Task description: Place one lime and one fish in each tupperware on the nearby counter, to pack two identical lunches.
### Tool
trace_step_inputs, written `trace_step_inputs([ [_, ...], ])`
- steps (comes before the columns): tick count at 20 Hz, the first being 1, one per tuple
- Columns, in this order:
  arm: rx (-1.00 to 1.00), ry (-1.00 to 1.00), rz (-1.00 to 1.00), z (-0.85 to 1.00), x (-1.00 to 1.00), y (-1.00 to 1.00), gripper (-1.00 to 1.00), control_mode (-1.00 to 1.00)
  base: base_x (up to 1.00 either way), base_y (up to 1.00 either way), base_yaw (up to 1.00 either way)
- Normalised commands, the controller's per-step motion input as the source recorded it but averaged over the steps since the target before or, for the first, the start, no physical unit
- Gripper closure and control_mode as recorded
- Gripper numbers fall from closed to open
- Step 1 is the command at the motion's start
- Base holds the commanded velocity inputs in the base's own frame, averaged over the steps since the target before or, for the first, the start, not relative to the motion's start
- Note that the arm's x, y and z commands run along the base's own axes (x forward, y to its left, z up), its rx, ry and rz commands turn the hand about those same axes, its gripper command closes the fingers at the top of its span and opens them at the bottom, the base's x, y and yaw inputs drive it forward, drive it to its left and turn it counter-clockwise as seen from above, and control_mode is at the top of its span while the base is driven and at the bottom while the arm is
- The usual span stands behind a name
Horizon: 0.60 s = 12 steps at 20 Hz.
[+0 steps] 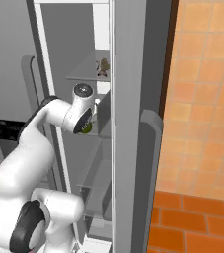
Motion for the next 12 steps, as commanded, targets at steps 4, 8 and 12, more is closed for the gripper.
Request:
trace_step_inputs([
  [4,-0.04,0.25,-0.08,0.66,-0.61,0.0,1.0,-1.0,0.0,0.0,0.0],
  [8,-0.05,0.16,-0.1,0.42,-0.83,0.0,1.0,-1.0,0.0,0.0,0.0],
  [12,-0.05,0.08,-0.14,0.25,-0.84,0.03,1.0,-1.0,0.0,0.0,0.0],
])
